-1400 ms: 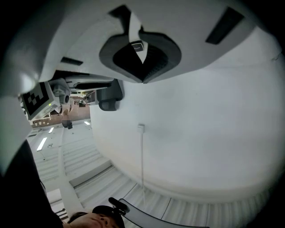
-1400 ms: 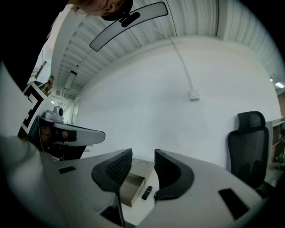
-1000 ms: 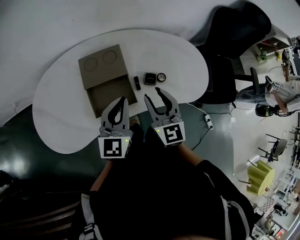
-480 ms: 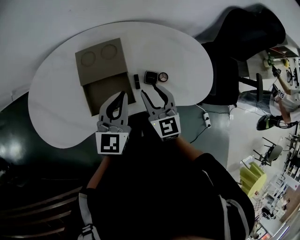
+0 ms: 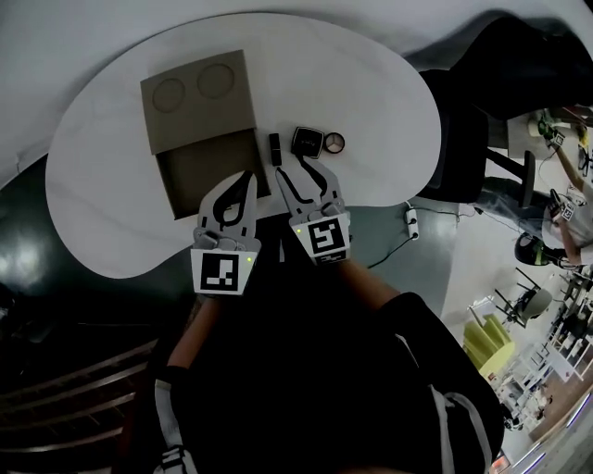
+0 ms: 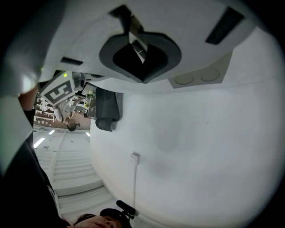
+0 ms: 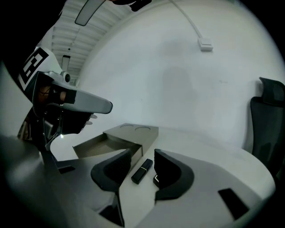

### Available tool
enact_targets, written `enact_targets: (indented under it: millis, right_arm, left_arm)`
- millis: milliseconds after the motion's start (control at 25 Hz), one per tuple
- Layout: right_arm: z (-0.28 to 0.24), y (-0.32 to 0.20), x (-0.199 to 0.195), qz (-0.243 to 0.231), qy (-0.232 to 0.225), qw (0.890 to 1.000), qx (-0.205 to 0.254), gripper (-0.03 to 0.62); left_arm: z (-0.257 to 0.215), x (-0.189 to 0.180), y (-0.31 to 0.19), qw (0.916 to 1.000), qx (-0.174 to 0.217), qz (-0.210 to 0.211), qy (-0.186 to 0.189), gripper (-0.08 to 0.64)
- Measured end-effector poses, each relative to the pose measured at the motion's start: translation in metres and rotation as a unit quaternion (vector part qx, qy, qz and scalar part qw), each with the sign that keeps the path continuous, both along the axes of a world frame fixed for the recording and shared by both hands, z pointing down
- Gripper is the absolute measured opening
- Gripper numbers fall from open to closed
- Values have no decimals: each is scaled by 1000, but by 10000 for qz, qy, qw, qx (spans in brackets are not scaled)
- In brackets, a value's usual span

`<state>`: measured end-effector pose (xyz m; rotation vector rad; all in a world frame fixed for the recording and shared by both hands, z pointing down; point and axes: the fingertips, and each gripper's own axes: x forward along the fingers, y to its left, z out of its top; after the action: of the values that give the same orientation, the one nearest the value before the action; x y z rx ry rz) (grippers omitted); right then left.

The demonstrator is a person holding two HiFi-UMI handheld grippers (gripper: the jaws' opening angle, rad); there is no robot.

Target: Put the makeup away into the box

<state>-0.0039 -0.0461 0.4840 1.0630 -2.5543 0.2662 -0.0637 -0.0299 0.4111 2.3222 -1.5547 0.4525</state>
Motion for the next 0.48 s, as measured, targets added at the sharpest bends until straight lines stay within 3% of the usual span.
enact_targets:
  millis: [480]
  right_arm:
    - [52,-3,-18,-301,475,9971,-514,170]
  left_arm:
    - [38,-2,-4,9987,-507,25,-34,8]
